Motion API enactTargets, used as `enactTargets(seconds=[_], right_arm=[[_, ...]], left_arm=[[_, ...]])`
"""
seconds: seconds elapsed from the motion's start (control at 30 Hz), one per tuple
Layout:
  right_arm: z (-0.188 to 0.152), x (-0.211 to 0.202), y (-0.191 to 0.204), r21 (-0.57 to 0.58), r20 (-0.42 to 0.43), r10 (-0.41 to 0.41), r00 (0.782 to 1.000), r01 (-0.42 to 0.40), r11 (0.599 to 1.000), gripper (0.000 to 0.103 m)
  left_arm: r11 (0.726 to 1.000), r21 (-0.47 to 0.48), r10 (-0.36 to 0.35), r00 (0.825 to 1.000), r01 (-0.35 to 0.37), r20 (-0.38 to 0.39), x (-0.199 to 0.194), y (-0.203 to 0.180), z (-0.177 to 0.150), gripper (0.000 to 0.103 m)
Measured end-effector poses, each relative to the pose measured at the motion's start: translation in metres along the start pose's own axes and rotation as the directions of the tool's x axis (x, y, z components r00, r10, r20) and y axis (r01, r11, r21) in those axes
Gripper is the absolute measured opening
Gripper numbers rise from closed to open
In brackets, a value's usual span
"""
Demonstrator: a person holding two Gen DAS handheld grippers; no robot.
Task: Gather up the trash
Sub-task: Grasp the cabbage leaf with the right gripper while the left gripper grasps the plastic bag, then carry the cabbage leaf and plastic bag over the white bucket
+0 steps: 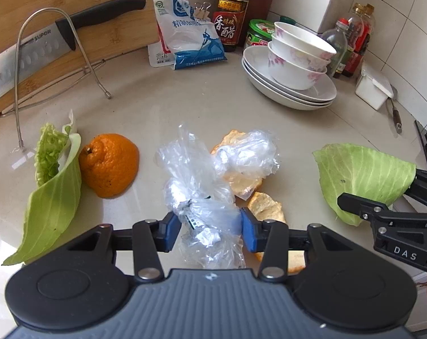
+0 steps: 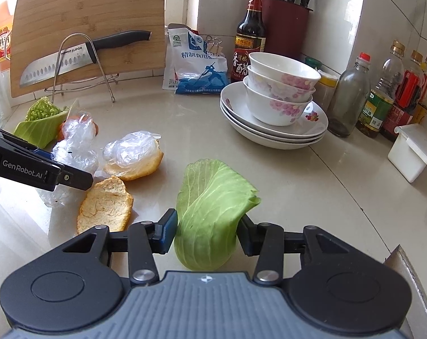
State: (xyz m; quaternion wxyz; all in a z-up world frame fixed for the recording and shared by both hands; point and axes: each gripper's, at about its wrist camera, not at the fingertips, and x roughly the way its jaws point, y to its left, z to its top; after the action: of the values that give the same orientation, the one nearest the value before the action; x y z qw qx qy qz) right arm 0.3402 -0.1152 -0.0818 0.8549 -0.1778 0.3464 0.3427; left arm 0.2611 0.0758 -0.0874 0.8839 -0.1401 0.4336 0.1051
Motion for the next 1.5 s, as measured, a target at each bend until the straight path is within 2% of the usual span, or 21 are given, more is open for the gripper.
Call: enactTargets(seconds=[0.37,0.73,0.97,1.1,1.3,1.5], right_arm=[[-0.009,-0.023,0.005,0.002,-0.01,0.02,1.0,-0.02,1.0,0.05],[-0.038,-0.072,0.014,0.033,-0.004,0.012,1.0,-0.012,0.999,0.05],[-0.069,-0.109,0.012,0.079,-0.006,-0.022,1.0,0.022,0.997,0.05],[-0.089,-0.128,0.008,0.119,-0.02,-0.053,0.998,0.055,0.991,0.05],[-0.125,-0.157,-0.007,0.193,-0.051,-0.114,0.992,0.122,0.974,0.05],[-0.165,-0.172,-0.03,0.255,-0.107,-0.163,0.981,0.186,0.949,0.05]], left_arm=[[0.991,0.121,-0.057,0.998,0.062,-0.04,-0.034,-0.012,-0.01,0.044],[0.956,0.251,-0.132,0.987,0.15,-0.086,-0.058,-0.052,-0.035,0.044],[0.922,0.321,-0.186,0.975,0.216,-0.119,-0.065,-0.089,-0.054,0.044],[0.893,0.363,-0.227,0.963,0.265,-0.146,-0.065,-0.116,-0.064,0.044],[0.843,0.426,-0.274,0.944,0.329,-0.186,-0.062,-0.159,-0.079,0.044],[0.809,0.456,-0.297,0.928,0.37,-0.226,-0.053,-0.193,-0.092,0.044]])
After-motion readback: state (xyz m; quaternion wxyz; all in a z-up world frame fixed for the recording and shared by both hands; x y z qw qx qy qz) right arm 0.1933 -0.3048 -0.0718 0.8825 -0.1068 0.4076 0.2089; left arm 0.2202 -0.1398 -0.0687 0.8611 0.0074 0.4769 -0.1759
